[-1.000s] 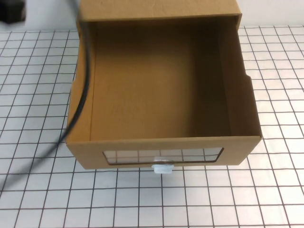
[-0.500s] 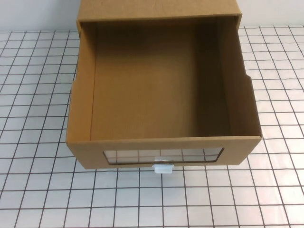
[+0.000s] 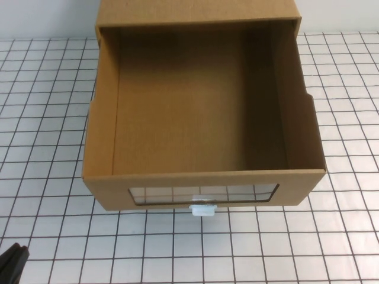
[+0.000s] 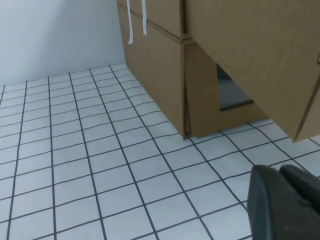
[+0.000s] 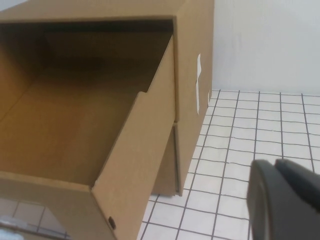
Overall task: Open the shoe box
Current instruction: 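Pull the top drawer of the cardboard box fully open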
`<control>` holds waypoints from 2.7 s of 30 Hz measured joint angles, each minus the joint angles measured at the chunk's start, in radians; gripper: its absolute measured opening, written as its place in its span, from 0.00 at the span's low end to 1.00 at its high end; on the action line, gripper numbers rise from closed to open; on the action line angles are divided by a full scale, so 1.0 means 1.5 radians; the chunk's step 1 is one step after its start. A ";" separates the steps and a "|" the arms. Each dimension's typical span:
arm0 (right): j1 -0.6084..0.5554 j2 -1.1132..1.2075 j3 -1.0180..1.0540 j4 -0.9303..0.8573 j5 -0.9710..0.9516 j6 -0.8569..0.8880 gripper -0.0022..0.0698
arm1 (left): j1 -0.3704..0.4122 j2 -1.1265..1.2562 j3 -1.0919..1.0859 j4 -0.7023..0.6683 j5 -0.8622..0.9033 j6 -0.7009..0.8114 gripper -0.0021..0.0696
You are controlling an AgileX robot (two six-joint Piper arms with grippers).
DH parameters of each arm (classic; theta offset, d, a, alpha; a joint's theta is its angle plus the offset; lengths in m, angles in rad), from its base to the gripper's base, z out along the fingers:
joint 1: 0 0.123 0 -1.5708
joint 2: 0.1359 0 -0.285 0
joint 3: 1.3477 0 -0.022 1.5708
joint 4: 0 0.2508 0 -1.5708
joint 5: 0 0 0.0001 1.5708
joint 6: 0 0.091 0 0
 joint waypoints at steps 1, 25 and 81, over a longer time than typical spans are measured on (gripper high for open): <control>0.000 0.000 0.000 0.000 0.000 0.000 0.01 | 0.000 0.000 0.000 0.000 0.000 0.000 0.03; 0.000 0.000 0.016 -0.066 0.026 0.004 0.01 | 0.000 -0.002 0.000 0.000 0.000 0.000 0.03; -0.246 -0.257 0.303 0.314 0.045 -0.361 0.01 | 0.000 -0.002 0.000 0.000 0.001 0.000 0.03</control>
